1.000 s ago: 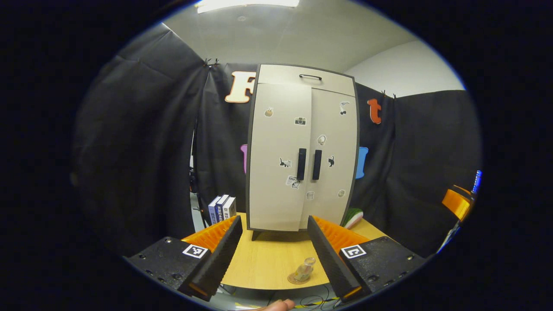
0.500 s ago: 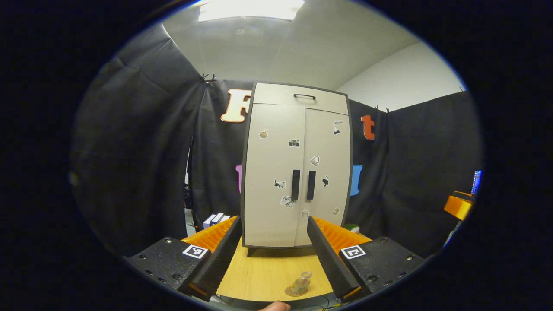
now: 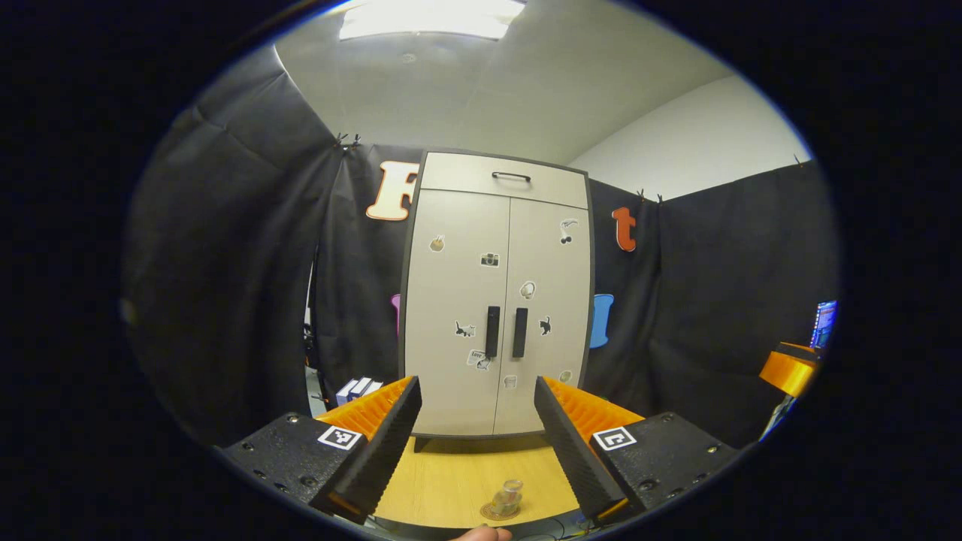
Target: Grasp the bottle in the cabinet with the left hand and place it on the coaster, then close the right door with the right hand and the left door with the left hand.
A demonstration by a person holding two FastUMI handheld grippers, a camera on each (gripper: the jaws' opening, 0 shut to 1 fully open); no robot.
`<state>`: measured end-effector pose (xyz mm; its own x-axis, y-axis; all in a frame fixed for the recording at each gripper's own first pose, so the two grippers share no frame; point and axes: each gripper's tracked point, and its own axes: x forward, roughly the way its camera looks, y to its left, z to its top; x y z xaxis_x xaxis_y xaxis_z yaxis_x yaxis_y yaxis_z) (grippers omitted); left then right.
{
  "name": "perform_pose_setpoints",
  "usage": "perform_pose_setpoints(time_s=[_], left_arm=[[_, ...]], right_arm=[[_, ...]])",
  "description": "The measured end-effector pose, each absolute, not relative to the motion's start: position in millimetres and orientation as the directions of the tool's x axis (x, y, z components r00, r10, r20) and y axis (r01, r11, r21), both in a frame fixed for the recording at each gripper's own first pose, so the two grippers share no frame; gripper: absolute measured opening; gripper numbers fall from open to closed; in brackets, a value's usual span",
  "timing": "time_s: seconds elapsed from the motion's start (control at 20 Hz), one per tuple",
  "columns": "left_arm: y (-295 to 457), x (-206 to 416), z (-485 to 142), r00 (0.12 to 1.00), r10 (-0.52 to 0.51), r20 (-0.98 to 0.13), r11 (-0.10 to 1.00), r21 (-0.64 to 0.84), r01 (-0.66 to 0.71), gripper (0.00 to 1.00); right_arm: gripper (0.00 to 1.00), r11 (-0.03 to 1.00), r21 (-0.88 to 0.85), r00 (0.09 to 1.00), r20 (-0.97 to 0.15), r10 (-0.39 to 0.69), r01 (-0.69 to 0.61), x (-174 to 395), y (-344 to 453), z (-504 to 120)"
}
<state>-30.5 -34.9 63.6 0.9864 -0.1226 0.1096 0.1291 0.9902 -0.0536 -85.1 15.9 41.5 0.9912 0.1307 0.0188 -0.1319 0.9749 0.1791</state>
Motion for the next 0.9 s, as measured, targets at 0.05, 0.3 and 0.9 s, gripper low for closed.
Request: perform_pose_setpoints(time_s=[0.05,0.3,0.9], left_arm=[[-36,-30,65,0.987,-0.122,0.106,0.99,-0.053,0.128,0.96],[-44,-26,73,0.987,-0.128,0.1,0.988,-0.07,0.135,0.92],[-51,-8,90,0.992,-0.082,0.091,0.993,-0.076,0.089,0.96]], right_arm=[[0.94,0.976,0.177,0.992,0.025,0.127,-0.129,-86,15,45],[0.89,0.971,0.202,0.992,0.041,0.123,-0.128,-93,14,53],[0.94,0.977,0.172,0.991,0.051,0.121,-0.128,-106,9,50]])
